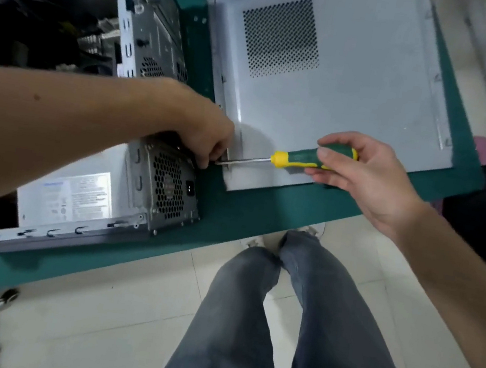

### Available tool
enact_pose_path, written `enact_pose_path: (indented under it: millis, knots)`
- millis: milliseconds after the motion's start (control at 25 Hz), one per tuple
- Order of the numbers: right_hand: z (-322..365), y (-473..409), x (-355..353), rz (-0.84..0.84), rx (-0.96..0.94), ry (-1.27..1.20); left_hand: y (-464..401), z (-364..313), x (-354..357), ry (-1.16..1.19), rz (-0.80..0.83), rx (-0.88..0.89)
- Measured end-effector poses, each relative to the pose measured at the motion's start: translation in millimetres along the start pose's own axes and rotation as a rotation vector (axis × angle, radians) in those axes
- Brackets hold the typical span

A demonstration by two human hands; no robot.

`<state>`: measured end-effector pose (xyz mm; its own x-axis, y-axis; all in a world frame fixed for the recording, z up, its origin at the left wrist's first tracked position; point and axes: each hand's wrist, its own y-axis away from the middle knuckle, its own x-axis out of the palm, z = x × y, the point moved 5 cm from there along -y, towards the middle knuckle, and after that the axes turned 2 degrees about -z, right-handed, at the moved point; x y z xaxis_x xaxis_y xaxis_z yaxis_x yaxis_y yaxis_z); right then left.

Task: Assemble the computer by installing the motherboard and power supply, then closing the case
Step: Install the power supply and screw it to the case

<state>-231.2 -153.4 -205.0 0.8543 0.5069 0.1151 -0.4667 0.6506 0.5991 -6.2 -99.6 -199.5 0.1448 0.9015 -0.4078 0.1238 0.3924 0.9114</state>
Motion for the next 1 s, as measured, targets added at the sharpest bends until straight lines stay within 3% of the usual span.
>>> enact_pose_path:
  millis: [200, 560, 800, 1000]
  knots:
    - [-2.6, -4.8, -4.9, -0.014, -0.020, -0.021, -4.8, 6.1, -6.2, 0.011, -0.076, -0.032]
    - [-2.0, -3.3, 5.5, 0.023, -0.024, 0.004, -3.1, -1.1, 2.6, -0.103, -0.052, -0.066]
    - [1.9, -4.7, -5.7, -0.009, -0.039, -0.037, 6.4, 9.4, -4.7, 0.073, -0.137, -0.038]
    - [-1.1, -5.3, -4.9, 0.016, -0.019, -0.024, 0.5, 7.6, 2.7, 0.070, -0.084, -0.062]
